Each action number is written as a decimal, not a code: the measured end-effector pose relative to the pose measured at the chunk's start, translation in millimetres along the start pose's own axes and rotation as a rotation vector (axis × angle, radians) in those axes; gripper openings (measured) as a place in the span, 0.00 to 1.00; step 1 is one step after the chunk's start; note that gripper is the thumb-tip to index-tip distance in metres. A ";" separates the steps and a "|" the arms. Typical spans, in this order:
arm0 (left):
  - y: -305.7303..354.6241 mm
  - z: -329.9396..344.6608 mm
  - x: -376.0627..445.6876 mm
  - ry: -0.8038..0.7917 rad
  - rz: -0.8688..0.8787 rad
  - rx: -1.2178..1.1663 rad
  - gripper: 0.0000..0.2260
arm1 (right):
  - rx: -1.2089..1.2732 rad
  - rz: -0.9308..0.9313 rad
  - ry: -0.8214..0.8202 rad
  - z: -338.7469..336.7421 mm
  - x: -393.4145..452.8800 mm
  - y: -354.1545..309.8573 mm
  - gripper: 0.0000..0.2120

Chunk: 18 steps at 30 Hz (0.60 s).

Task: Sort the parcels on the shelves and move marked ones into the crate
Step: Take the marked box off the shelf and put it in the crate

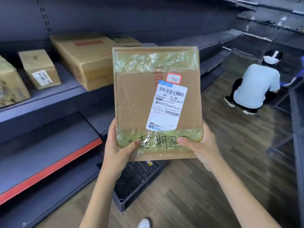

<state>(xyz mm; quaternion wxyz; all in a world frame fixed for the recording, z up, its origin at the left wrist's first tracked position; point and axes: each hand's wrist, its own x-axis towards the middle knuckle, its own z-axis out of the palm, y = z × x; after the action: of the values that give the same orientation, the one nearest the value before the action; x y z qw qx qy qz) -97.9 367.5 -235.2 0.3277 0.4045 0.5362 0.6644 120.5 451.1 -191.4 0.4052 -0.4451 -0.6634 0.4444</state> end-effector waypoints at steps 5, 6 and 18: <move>-59.6 -5.7 39.2 0.117 -0.138 -0.027 0.37 | -0.066 0.119 -0.130 29.4 66.7 44.6 0.27; -69.6 -7.6 42.4 0.143 -0.167 -0.026 0.37 | -0.067 0.143 -0.158 36.0 77.5 55.9 0.26; -175.5 -16.2 29.7 0.483 -0.661 0.021 0.37 | -0.096 0.454 -0.570 107.3 134.9 199.1 0.22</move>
<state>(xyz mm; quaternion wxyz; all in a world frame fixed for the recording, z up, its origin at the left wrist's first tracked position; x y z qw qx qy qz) -125.6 422.9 -402.9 0.3840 0.0462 0.7056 0.5938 29.0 596.4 -391.1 0.0739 -0.4576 -0.6541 0.5977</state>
